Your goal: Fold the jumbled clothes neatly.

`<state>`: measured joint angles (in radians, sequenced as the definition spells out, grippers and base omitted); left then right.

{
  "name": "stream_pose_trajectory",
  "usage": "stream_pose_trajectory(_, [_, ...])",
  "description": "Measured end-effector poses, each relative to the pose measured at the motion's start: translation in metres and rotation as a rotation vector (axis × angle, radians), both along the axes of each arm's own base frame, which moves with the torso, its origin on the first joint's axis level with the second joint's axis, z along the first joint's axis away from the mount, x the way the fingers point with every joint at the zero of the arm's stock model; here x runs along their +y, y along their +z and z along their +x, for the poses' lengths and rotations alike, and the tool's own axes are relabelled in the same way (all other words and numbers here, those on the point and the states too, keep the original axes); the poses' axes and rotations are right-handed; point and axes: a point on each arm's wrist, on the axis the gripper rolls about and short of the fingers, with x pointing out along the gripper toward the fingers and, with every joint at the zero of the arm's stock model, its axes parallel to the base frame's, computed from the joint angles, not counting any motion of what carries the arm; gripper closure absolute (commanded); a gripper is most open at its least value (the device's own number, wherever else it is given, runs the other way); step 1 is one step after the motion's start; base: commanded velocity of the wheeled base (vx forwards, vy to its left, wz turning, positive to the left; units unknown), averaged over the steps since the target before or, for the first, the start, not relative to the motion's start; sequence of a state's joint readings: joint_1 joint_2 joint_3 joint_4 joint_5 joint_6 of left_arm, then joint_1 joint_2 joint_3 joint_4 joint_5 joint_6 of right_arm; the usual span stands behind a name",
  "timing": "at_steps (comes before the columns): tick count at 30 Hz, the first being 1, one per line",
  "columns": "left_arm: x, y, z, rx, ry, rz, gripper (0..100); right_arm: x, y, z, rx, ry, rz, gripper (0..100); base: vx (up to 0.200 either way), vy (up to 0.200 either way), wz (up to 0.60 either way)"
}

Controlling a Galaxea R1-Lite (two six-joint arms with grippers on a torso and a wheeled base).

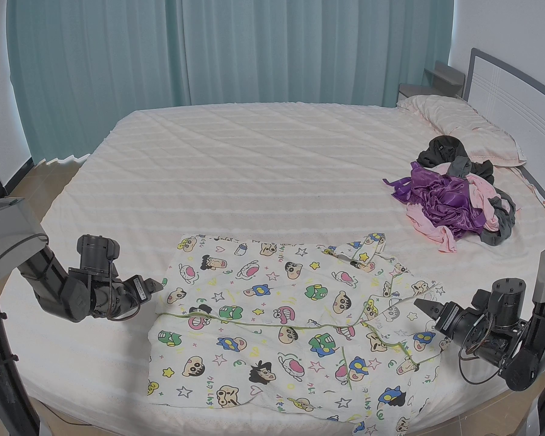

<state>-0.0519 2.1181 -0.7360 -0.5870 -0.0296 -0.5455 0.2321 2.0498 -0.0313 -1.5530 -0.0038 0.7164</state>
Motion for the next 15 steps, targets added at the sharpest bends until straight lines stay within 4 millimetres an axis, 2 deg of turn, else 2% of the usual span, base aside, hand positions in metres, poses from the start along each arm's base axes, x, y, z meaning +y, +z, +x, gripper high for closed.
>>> stream_pose_trajectory(8, [0.006, 0.023, -0.053, 0.006, 0.017, -0.041, 0, 0.016, 0.013, 0.018, -0.103, 0.045, 0.037, 0, 0.0, 0.0, 0.0])
stream_pose_trajectory(15, [0.006, 0.032, -0.088, -0.014, 0.026, -0.08, 0, 0.047, 0.024, 0.055, -0.147, 0.113, 0.057, 0, 0.0, 0.0, 0.0])
